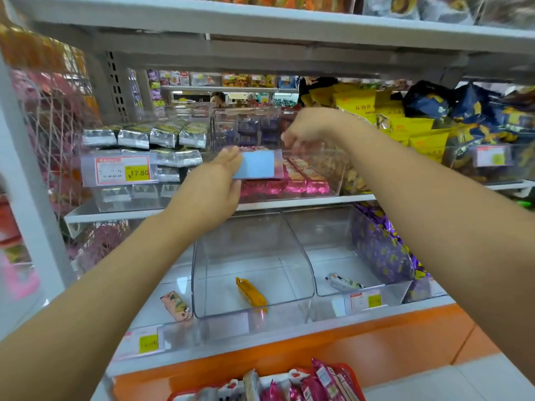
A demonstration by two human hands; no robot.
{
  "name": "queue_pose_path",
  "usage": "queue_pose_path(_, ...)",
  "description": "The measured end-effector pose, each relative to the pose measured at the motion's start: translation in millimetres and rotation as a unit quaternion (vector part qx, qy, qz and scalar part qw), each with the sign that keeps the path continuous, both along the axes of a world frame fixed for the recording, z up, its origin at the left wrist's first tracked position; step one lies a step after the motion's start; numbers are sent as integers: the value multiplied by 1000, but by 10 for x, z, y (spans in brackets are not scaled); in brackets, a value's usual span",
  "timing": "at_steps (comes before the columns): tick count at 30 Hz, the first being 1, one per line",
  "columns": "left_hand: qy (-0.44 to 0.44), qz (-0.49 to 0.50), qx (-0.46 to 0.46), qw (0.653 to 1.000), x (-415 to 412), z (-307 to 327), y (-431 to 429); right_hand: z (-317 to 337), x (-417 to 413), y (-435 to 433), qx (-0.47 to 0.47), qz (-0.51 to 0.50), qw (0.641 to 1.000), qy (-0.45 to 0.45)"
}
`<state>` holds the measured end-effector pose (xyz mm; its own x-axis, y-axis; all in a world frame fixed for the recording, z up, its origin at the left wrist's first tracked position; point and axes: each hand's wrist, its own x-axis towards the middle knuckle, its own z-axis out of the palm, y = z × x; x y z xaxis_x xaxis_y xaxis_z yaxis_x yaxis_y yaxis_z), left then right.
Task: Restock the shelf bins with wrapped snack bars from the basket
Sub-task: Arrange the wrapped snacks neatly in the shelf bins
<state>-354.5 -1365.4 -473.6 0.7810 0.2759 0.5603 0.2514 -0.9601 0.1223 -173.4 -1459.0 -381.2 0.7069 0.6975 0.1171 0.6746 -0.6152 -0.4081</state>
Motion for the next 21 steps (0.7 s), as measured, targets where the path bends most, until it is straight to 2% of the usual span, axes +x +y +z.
queue_pose_path(2,-52,-30,-34,998,-97,-169,-121,-75,-175,-141,83,18,989,-125)
queue_pose_path(3,-79,-45,-47,995,-157,-291,-183,-140,-293,-253,131,30,979,-151)
queue_pose_path(5,-86,-54,-82,991,-281,-588,-291,-333,-523,-505,183,63,970,-145)
queue_pose_path(6,-63,-44,-100,992,-338,-746,-336,-460,-634,-624,168,82,973,-137)
queue_pose_path(10,127,8,-187,974,-510,-1459,-483,-1233,-933,-930,-40,121,983,-131)
queue_pose_path(14,316,3,-245,916,-693,-2192,-556,-2205,-1099,-1245,-216,113,970,-2)
queue_pose_path(17,434,-12,-281,856,-857,-2627,-652,-2959,-1159,-1470,-261,74,956,110)
queue_pose_path(21,502,7,-312,807,-1084,-3150,-729,-3684,-1240,-1643,-313,-6,936,163)
